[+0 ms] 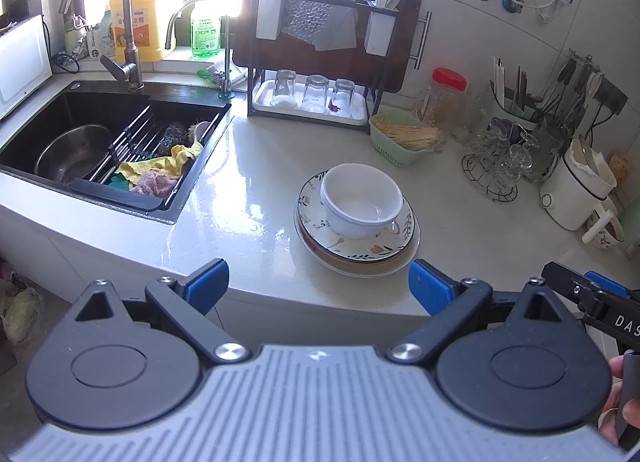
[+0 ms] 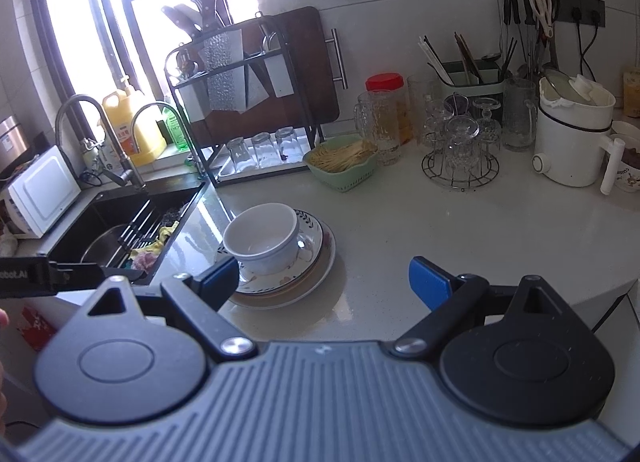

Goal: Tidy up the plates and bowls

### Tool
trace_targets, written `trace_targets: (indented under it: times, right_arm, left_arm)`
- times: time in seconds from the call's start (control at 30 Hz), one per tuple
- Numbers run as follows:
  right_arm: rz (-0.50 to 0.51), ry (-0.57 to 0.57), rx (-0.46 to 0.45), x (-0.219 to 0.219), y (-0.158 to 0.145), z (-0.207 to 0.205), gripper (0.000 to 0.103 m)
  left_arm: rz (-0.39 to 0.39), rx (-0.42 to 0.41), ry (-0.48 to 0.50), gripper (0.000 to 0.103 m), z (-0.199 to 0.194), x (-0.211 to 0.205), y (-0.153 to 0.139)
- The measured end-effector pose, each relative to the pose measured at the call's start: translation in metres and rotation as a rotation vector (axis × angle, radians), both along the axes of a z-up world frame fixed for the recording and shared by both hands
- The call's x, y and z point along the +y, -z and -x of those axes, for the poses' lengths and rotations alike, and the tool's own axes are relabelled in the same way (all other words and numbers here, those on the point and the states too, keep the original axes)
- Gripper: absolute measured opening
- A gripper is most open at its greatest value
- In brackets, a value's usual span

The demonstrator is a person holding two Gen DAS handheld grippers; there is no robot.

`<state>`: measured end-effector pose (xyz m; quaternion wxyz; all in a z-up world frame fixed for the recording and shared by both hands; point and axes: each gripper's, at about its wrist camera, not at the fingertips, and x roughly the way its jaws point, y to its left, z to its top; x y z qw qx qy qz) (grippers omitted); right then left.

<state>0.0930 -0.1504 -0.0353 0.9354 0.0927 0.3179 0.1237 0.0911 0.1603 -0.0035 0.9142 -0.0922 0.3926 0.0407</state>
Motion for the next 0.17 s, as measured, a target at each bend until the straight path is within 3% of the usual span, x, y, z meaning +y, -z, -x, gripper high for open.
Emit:
trace_targets:
  times: [0.17]
  right_arm:
    - [-0.003,-0.007,0.012,0.0033,0.0023,-0.0047,0.093]
  left_arm:
    - [-0.003,-0.005,-0.008,0.098,-0.0023,0.0034,-0.0013]
